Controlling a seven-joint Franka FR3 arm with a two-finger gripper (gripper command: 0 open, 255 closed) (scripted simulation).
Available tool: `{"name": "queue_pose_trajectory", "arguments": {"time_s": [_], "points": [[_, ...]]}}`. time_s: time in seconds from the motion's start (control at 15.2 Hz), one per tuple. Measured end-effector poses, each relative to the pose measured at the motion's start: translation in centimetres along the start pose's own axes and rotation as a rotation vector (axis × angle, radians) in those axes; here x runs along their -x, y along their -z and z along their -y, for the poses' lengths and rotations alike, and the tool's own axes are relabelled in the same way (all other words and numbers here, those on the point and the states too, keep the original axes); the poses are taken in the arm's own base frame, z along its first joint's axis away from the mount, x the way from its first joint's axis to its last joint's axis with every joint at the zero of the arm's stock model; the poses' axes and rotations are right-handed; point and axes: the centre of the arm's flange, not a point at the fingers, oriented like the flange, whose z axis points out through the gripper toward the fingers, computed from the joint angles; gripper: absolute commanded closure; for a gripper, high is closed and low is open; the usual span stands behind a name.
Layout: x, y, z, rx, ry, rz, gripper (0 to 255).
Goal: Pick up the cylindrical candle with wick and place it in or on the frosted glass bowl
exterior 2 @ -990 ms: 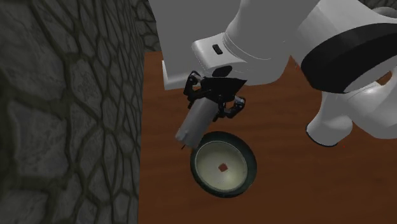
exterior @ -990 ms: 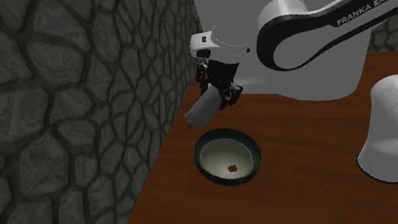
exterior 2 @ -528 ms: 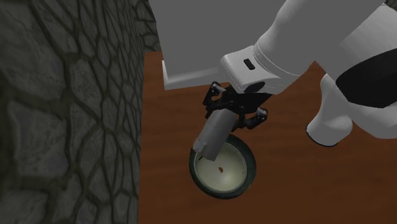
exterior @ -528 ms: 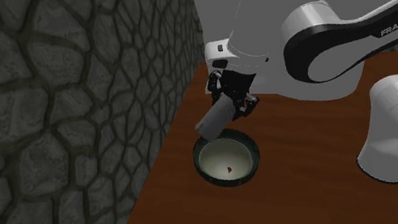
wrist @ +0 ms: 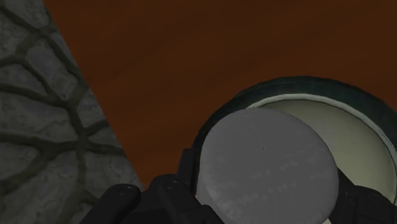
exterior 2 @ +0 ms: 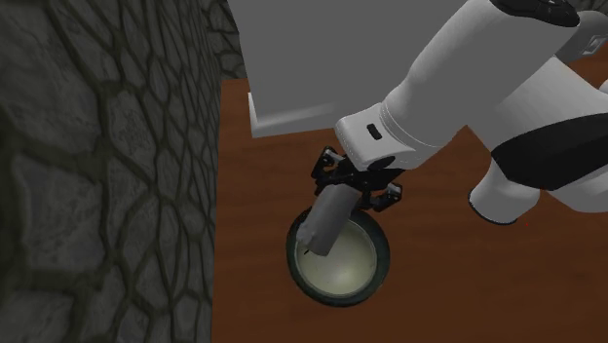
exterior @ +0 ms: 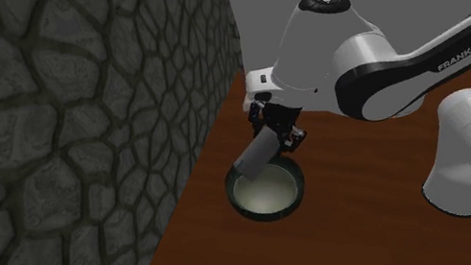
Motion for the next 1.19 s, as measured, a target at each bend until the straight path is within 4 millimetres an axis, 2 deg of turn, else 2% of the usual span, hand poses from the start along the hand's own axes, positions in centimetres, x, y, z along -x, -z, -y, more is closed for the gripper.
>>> {"name": "queue_pose_trajectory", "arguments": {"time_s": [0.26, 0.59, 0.66, 1.06, 1.19], "points": [[0.1, -1.8, 0.6, -0.001, 0.000, 0.000, 255], [0.1, -2.2, 0.7, 0.000, 0.000, 0.000, 255], [0.1, -2.2, 0.7, 0.000, 0.000, 0.000, 0], [0.1, -2.2, 0.7, 0.001, 0.000, -0.001, 0], [0.2, -0.6, 0.8, 0.002, 0.000, -0.002, 0]]}}
